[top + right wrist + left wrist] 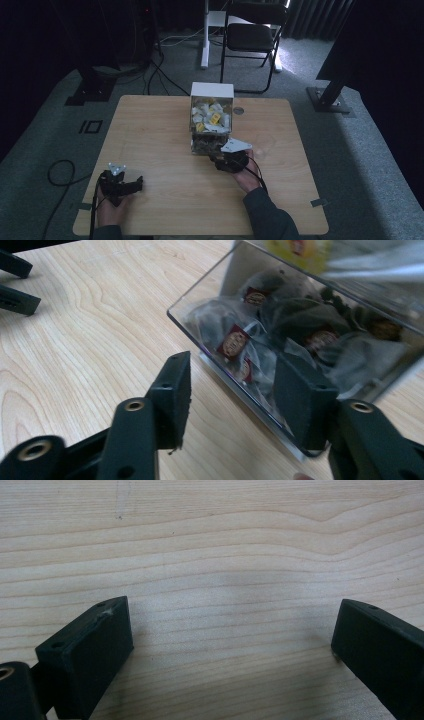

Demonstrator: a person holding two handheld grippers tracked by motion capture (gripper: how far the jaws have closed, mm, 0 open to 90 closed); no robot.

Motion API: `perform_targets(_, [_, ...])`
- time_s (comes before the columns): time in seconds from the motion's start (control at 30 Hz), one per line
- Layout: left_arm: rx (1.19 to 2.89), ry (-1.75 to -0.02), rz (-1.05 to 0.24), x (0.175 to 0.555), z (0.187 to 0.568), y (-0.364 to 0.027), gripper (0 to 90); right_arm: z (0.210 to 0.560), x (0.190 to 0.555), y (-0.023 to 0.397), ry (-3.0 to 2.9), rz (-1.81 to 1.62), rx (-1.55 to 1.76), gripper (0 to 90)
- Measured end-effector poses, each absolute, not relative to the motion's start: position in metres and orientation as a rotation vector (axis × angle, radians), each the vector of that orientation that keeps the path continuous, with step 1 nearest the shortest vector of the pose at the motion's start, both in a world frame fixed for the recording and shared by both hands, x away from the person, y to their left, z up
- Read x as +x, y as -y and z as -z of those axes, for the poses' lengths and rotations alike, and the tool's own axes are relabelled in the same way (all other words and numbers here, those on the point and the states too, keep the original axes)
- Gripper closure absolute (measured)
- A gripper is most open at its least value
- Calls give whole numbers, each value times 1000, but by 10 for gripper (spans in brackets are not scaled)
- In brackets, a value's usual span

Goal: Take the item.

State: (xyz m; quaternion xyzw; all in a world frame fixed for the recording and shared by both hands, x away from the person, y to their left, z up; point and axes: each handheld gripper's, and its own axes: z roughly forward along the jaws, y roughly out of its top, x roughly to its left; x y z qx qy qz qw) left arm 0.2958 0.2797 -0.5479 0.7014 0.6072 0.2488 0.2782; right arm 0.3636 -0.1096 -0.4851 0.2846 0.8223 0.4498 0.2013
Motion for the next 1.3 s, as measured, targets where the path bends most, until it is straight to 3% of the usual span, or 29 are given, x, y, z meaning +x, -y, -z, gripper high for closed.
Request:
perform_targets(0.37, [1882,-1630,-668,296,548,-280,35,494,376,91,-2374,-1221,792,598])
perform_targets(0.77, [1881,-1630,-669,296,548,-280,35,491,363,93,-2438,-1207,708,674])
perform_targets(1.2, [1881,-1630,-669,296,548,-280,35,481,364,79,-2308,-1254,782,544])
perform_targets(1.3, [1882,-1629,-669,296,548,-280,35,480,366,72,-2311,-1238,795,571])
